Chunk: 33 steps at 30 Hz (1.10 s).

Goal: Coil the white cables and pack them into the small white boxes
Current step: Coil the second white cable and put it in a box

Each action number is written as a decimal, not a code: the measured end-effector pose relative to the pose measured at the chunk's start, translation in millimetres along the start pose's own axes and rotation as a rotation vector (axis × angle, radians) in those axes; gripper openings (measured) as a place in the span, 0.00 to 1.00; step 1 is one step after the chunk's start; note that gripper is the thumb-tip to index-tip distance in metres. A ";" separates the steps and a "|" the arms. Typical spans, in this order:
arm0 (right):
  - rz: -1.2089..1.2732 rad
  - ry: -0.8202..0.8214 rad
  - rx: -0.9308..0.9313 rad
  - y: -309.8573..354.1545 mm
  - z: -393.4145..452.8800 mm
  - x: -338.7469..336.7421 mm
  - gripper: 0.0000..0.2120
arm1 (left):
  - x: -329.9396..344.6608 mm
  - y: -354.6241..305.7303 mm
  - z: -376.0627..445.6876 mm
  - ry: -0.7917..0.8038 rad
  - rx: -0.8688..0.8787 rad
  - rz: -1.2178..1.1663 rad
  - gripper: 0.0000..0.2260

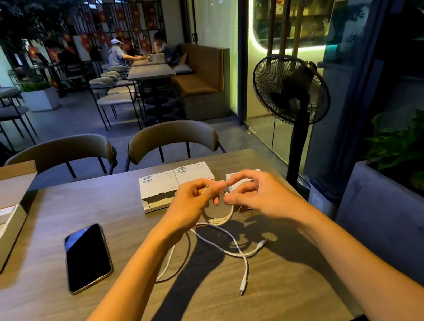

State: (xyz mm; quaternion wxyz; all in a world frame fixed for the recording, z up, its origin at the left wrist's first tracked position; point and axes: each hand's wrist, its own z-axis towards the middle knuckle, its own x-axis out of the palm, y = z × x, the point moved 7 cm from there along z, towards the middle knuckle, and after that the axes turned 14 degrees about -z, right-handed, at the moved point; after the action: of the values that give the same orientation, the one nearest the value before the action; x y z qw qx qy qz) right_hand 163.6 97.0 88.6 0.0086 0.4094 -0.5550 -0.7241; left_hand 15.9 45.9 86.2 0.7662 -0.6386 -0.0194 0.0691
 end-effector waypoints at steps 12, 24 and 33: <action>0.273 -0.109 0.212 -33.8 11.0 1.7 0.05 | -13.3 27.5 17.0 -0.133 0.012 -0.024 0.14; 0.310 -0.349 0.295 -65.3 13.9 -24.4 0.05 | -45.9 107.7 64.1 -0.145 -0.037 1.086 0.25; 0.350 -0.381 0.280 -74.3 10.7 -23.5 0.06 | -62.6 114.1 75.0 -0.208 0.075 1.161 0.14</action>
State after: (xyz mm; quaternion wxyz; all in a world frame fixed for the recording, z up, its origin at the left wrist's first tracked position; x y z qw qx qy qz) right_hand 205.5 145.0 42.6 -0.0276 0.1612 -0.7031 -0.6920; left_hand -64.1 130.9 -8.3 0.6192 -0.5072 0.2605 0.5399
